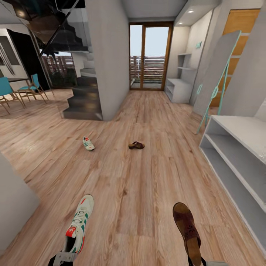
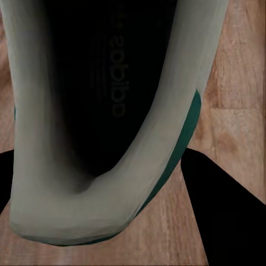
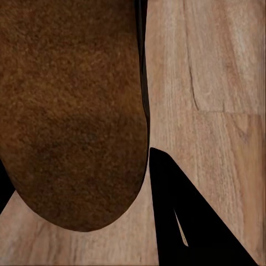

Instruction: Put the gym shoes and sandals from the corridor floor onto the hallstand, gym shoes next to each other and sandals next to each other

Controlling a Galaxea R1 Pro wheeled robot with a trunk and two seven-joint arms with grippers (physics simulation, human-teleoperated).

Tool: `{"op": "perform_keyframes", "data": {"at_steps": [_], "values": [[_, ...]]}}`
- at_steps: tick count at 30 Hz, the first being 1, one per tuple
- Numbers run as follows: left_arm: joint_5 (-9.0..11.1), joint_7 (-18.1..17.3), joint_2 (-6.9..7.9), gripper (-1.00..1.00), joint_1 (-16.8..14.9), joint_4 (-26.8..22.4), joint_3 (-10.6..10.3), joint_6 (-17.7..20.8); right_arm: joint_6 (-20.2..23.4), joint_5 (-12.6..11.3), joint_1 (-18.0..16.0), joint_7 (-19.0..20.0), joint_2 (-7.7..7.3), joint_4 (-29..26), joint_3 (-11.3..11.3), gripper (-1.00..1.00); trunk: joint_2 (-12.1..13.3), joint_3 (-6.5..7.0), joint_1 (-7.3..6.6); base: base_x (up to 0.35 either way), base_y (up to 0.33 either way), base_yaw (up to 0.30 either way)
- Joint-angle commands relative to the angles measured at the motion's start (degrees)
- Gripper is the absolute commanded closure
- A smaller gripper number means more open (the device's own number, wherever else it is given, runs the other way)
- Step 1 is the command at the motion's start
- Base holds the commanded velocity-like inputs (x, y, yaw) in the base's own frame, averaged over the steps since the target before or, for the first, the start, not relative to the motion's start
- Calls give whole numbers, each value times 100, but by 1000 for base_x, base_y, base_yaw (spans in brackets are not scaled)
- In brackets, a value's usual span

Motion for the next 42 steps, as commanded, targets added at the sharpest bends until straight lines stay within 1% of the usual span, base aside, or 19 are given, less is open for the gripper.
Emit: {"op": "perform_keyframes", "data": {"at_steps": [1,27,28,29,31,34,35,42], "values": [[52,-49,2,100,-3,4,0,-7,-6,15,-2,40,9,-9,-32,100,-2,-4,3,339,0,-136],[56,-47,7,100,-1,26,0,-21,-15,16,-2,35,9,-9,-35,100,-2,-4,3,339,0,-12],[45,-42,10,100,1,127,0,-233,-15,15,-2,35,9,-9,-35,100,-2,-4,3,339,0,0],[43,-42,10,100,0,159,0,-314,-15,15,-2,35,9,-9,-34,100,-2,-4,3,339,0,0],[40,-36,10,100,2,304,0,-672,-15,15,-2,35,9,-9,-34,100,-2,-4,3,339,0,0],[45,-33,6,100,0,404,0,-875,-15,15,-2,35,9,-9,-36,100,-2,-4,3,339,0,0],[48,-32,8,100,-1,432,0,-933,-15,15,-2,35,9,-9,-34,100,-2,-4,3,339,0,-79],[51,-31,8,100,1,451,0,-971,-15,15,-2,28,9,-9,-34,100,-2,-4,3,339,-6,-221]]}}
